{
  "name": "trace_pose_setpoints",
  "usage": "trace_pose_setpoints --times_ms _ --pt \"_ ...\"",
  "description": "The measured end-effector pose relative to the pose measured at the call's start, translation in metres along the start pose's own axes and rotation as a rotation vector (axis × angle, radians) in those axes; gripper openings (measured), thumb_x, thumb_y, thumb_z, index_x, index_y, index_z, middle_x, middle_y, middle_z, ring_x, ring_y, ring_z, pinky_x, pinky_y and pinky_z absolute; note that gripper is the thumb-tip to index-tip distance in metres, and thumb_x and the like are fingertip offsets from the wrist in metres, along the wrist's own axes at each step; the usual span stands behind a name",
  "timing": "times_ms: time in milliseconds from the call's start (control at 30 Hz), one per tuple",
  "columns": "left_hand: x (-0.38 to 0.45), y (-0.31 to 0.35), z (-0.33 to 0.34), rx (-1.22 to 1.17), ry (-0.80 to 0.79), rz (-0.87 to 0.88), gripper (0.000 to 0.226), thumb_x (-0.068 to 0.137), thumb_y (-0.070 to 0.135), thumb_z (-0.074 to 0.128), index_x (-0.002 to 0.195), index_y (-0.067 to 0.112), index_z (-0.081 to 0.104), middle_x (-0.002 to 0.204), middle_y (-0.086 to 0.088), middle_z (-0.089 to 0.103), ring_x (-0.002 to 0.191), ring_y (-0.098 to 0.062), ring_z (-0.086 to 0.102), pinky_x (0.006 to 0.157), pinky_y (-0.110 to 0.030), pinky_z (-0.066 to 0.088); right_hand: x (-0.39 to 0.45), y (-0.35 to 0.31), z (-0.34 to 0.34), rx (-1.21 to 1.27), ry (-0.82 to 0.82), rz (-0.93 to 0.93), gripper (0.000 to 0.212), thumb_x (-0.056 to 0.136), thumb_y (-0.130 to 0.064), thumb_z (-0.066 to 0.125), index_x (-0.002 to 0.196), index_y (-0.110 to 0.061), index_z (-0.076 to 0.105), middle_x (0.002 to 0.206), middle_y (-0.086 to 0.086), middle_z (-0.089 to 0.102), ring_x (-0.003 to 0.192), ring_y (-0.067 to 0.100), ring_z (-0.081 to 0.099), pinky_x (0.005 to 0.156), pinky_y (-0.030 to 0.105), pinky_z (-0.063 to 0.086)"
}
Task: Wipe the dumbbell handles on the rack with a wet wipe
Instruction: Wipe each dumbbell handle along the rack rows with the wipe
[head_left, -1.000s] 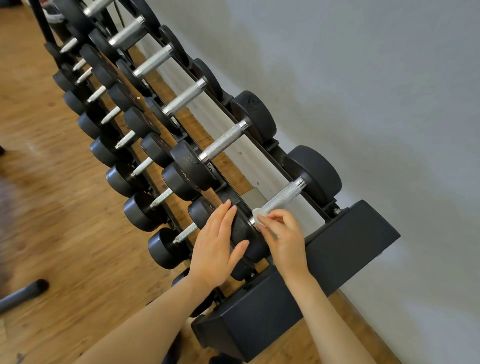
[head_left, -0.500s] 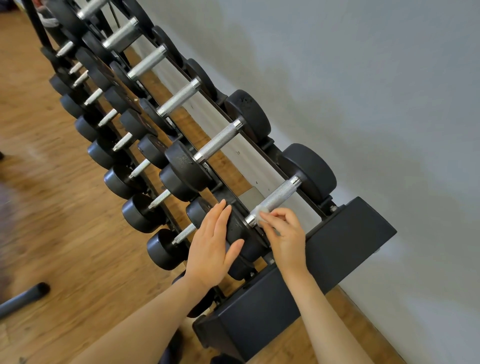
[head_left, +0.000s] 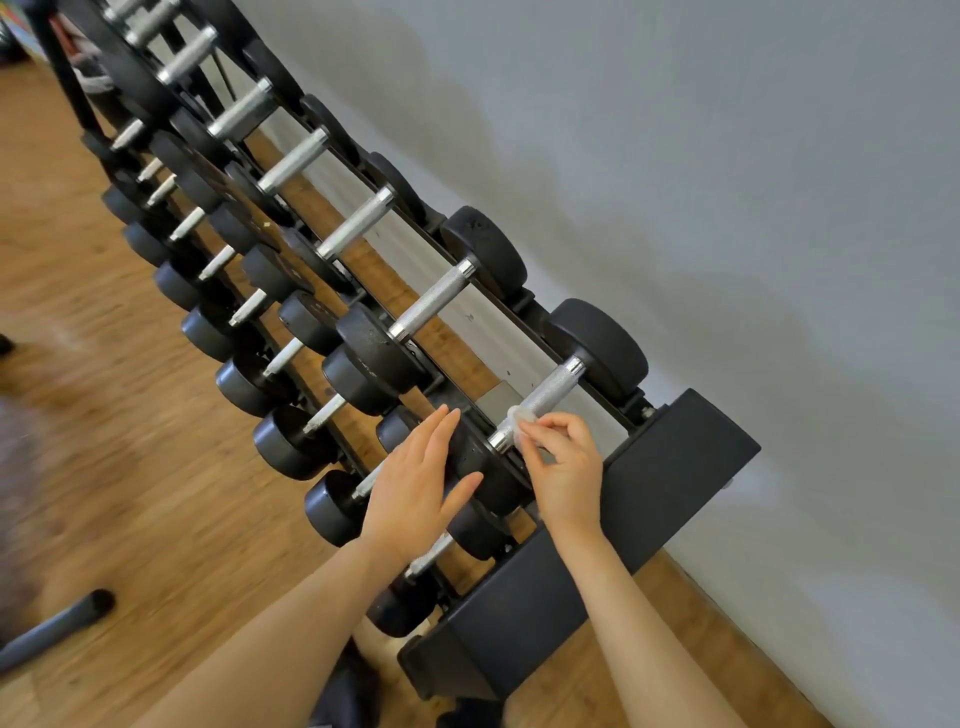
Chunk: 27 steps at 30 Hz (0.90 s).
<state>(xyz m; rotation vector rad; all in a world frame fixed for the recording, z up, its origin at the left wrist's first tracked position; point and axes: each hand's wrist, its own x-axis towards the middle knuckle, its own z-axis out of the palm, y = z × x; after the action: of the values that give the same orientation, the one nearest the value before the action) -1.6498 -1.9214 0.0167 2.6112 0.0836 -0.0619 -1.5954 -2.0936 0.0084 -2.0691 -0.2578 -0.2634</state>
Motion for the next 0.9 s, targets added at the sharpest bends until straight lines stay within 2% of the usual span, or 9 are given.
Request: trace_pose_setpoints --times_ms 100,200,367,467,533,633,767,900 --pt "-0.001 0.002 -0.016 0.0 0.081 -0.023 0.064 0.099 0.041 0.052 0.154 0.021 0.028 0.159 -0.001 0.03 0.143 -0.021 0.036 0.118 -0.042 0.03 0.003 -0.015 -0.013 0.002 0.059 0.038 0.015 0.089 -0.012 0.069 0.103 -0.01 0.073 0.098 -0.006 0.052 0.091 0.003 0.053 0.075 0.01 0.048" --pt "0.004 0.002 -0.033 0.021 0.115 0.001 0.057 0.101 0.037 0.05 0.152 0.019 0.033 0.158 -0.003 0.033 0.144 -0.023 0.034 0.116 -0.04 0.031 0.0 -0.03 -0.022 0.003 0.091 0.057 0.014 0.089 -0.011 0.069 0.102 -0.009 0.072 0.099 -0.007 0.052 0.094 -0.001 0.052 0.077 0.007 0.045" --pt "0.021 0.003 -0.051 0.052 0.125 0.094 0.052 0.099 0.029 0.055 0.147 0.016 0.042 0.152 -0.004 0.041 0.137 -0.022 0.043 0.111 -0.036 0.035 -0.018 -0.049 -0.023 -0.05 0.117 0.122 0.021 0.089 -0.012 0.068 0.109 -0.008 0.071 0.104 -0.012 0.052 0.101 -0.003 0.052 0.079 0.006 0.046" --pt "0.027 0.0 -0.057 0.029 0.114 0.168 0.048 0.096 0.022 0.06 0.142 0.013 0.049 0.147 -0.006 0.047 0.132 -0.023 0.049 0.108 -0.036 0.039 -0.033 -0.063 -0.014 -0.099 0.184 0.139 0.022 0.088 -0.008 0.068 0.11 -0.007 0.071 0.104 -0.008 0.053 0.102 -0.003 0.052 0.081 0.005 0.045" --pt "0.031 -0.008 -0.06 0.026 0.095 0.255 0.047 0.094 0.02 0.062 0.139 0.012 0.051 0.144 -0.007 0.05 0.127 -0.024 0.053 0.105 -0.034 0.042 -0.042 -0.072 -0.003 -0.152 0.24 0.136 0.022 0.086 -0.005 0.07 0.108 -0.006 0.071 0.105 -0.006 0.054 0.098 -0.002 0.053 0.082 0.004 0.044" --pt "0.034 -0.027 -0.065 0.016 0.048 0.348 0.049 0.095 0.02 0.061 0.142 0.011 0.049 0.145 -0.008 0.05 0.13 -0.024 0.051 0.107 -0.034 0.04 -0.055 -0.087 0.021 -0.224 0.36 0.164 0.021 0.083 -0.001 0.073 0.103 -0.006 0.073 0.105 -0.006 0.055 0.096 0.001 0.051 0.086 0.004 0.042" --pt "0.03 -0.064 -0.079 -0.025 -0.034 0.445 0.05 0.097 0.019 0.059 0.144 0.009 0.046 0.148 -0.012 0.047 0.134 -0.027 0.048 0.109 -0.043 0.043 -0.078 -0.116 0.056 -0.24 0.527 0.263 0.021 0.083 -0.001 0.072 0.103 -0.007 0.073 0.106 -0.005 0.056 0.098 0.0 0.05 0.087 0.005 0.042" --pt "0.022 -0.104 -0.091 0.022 -0.135 0.513 0.052 0.099 0.023 0.055 0.149 0.015 0.041 0.154 -0.009 0.04 0.138 -0.025 0.041 0.112 -0.043 0.039 -0.104 -0.142 0.097 -0.233 0.614 0.363 0.017 0.084 -0.002 0.071 0.101 -0.006 0.074 0.107 -0.003 0.058 0.1 0.007 0.054 0.087 0.015 0.048"
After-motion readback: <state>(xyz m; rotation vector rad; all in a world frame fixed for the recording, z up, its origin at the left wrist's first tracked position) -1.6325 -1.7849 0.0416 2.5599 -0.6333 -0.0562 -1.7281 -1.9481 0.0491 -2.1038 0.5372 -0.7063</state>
